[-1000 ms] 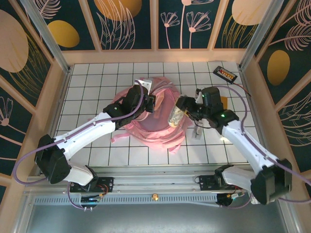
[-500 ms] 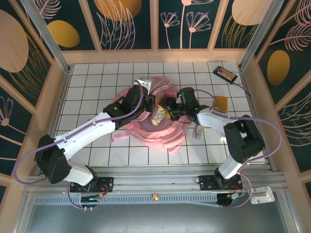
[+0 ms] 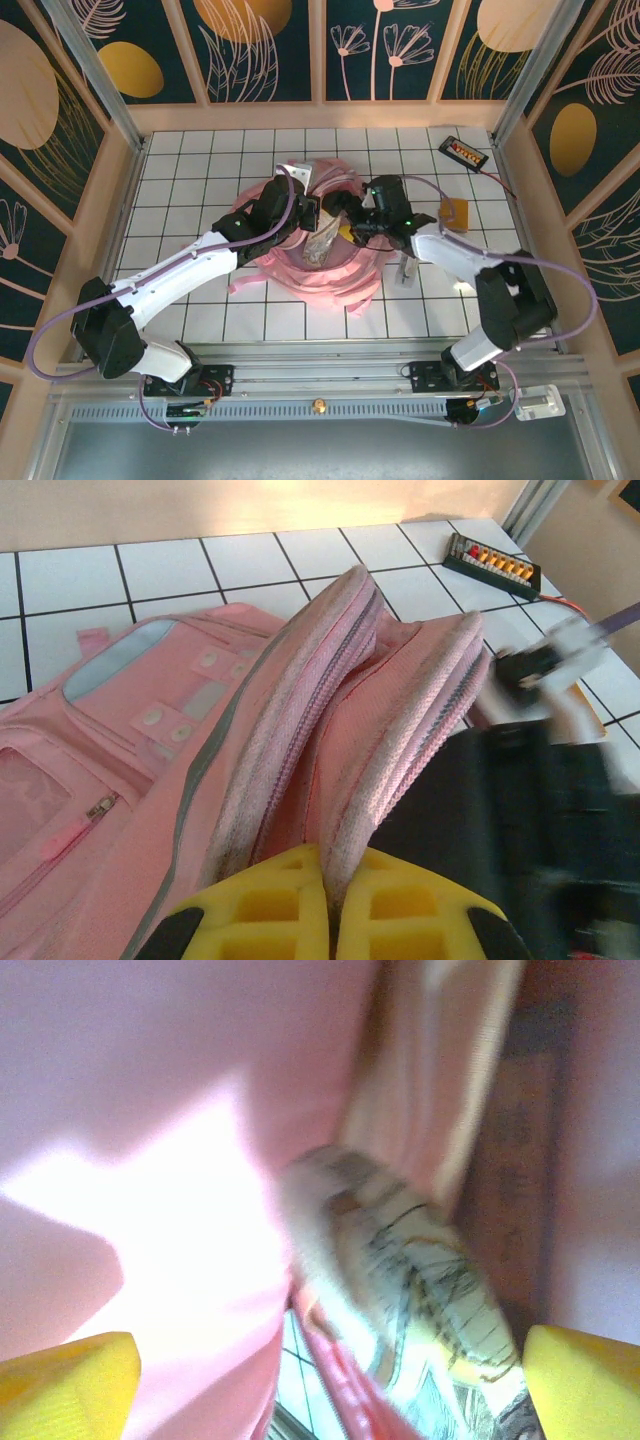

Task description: Pack the student bag

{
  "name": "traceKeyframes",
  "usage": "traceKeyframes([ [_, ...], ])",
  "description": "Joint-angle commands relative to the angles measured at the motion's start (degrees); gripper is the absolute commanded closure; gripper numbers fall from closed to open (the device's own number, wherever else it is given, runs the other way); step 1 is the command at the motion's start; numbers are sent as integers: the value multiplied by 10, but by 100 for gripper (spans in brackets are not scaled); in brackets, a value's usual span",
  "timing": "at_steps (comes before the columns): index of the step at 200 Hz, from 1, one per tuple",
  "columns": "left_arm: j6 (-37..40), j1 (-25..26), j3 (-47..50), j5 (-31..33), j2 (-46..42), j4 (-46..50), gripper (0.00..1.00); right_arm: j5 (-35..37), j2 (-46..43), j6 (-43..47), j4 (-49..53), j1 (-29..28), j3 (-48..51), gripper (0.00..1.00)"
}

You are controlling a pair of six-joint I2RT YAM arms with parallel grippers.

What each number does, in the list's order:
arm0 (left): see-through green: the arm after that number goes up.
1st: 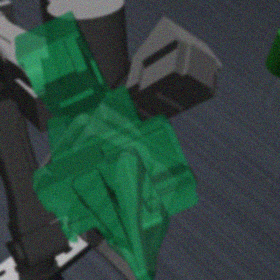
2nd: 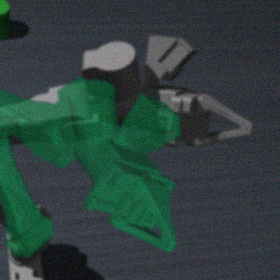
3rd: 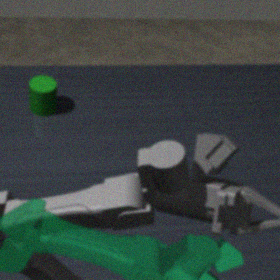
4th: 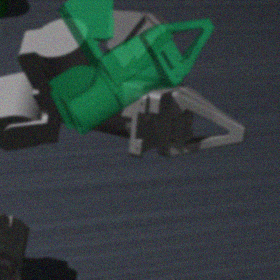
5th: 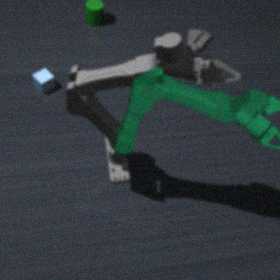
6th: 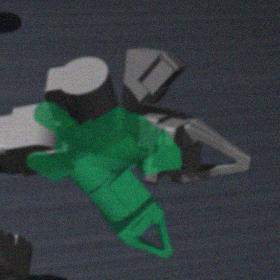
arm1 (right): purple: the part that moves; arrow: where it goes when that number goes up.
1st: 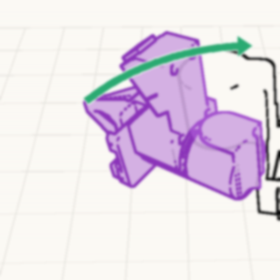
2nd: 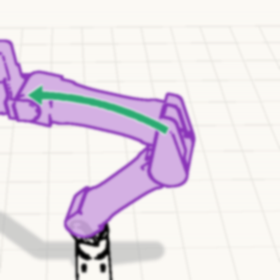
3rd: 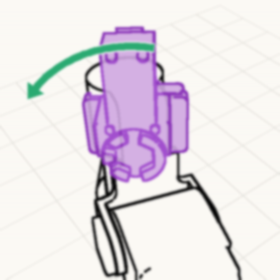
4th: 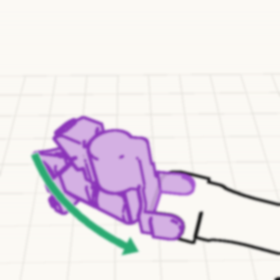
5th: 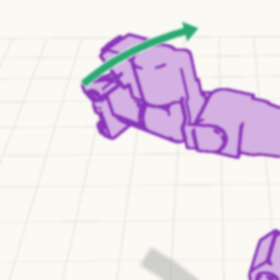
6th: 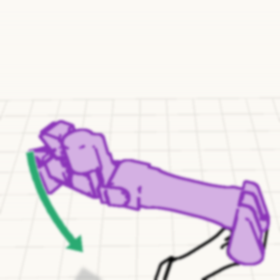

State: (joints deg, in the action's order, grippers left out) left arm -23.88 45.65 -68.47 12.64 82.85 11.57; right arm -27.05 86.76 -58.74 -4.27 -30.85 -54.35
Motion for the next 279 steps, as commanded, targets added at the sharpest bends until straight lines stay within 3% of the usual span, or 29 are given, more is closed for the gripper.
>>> traceKeyframes([
  [1,-1,-5,-19,13,-25,-49,100,26,-59,61,63,-2,-4,1],
  [54,9,-4,-12,21,-25,-51,100,37,-135,106,137,-2,14,1],
  [85,7,-4,-8,14,-22,-54,100,96,-175,164,230,-2,-14,1],
  [113,18,-4,-4,1,-21,-49,100,111,-234,183,278,30,8,1],
  [144,26,-5,5,-2,-28,-45,100,70,-300,182,274,65,60,1],
  [184,26,-4,16,-50,-14,-51,100,20,-311,158,246,67,103,1],
  [279,-4,-5,40,-90,12,-87,100,21,-273,165,203,72,112,1],
])
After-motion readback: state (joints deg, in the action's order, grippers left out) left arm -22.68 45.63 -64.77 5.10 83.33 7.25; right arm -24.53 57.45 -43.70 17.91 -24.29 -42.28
